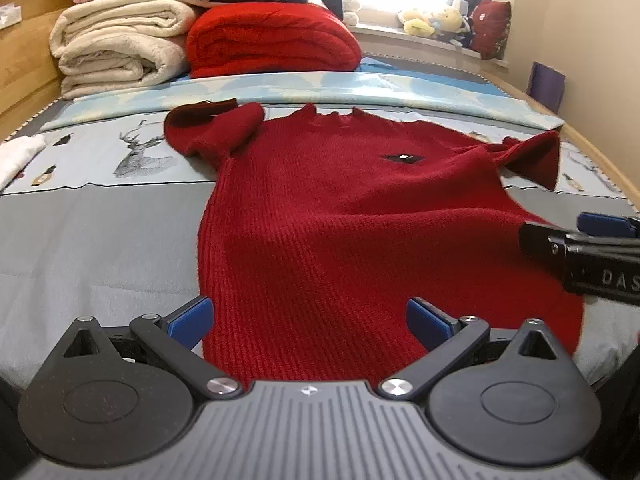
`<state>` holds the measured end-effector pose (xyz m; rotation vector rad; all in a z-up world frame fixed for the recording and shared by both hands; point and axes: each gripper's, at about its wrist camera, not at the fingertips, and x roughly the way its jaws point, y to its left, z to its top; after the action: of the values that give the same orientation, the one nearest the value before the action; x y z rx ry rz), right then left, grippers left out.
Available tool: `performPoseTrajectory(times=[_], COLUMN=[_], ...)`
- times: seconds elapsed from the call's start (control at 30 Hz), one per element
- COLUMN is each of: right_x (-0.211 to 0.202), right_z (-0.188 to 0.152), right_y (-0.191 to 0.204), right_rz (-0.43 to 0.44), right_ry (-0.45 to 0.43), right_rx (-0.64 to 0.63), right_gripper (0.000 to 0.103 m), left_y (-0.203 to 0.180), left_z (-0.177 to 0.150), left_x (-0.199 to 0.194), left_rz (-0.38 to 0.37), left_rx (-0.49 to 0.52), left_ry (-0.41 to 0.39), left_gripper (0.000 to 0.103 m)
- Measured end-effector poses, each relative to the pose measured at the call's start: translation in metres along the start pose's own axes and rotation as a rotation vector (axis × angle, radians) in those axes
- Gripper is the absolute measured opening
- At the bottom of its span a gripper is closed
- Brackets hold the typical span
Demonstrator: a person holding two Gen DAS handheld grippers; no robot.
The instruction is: Fold small clothes
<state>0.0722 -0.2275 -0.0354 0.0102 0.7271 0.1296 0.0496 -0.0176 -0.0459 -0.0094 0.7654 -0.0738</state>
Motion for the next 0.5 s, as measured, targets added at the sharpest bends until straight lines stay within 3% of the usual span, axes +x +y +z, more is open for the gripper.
performPoseTrajectory(times=[0.07,0.2,0.33,0.43,0.5], right_x=[-0.004,-0.013,-0.006,0.015,0.034], right_z=[0.008,0.042,0.057,0.039,0.031], right_y=[-0.007,-0.035,-0.069,-0.092,-0.102], right_rz=[0.011,0.025,-0.021,-0.088,-0.151], right_ry=[-0.019,-0.112,-0.152,-0.114,-0.007], right_rx=[-0.002,-0.069,-0.138,-0.127,-0.072], right_gripper=[0.081,0.081,0.081,0.082,0.079], left_y=[0.003,0.011,0.031,0.057,0.077], left_z=[0.011,0.04,0.055,0.046,0.041], left_x=[-0.007,-0.021,-0.018,0.002,0.027], left_rz=[-0.027,-0.062,-0.054,-0.054,-0.073], left_rx=[0.022,0.193,0.318,0.263,0.104], left_ry=[-0.018,-0.11,-0.173,-0.136,0.007], left_gripper=[0.102,0.102,0.092,0.078,0.059])
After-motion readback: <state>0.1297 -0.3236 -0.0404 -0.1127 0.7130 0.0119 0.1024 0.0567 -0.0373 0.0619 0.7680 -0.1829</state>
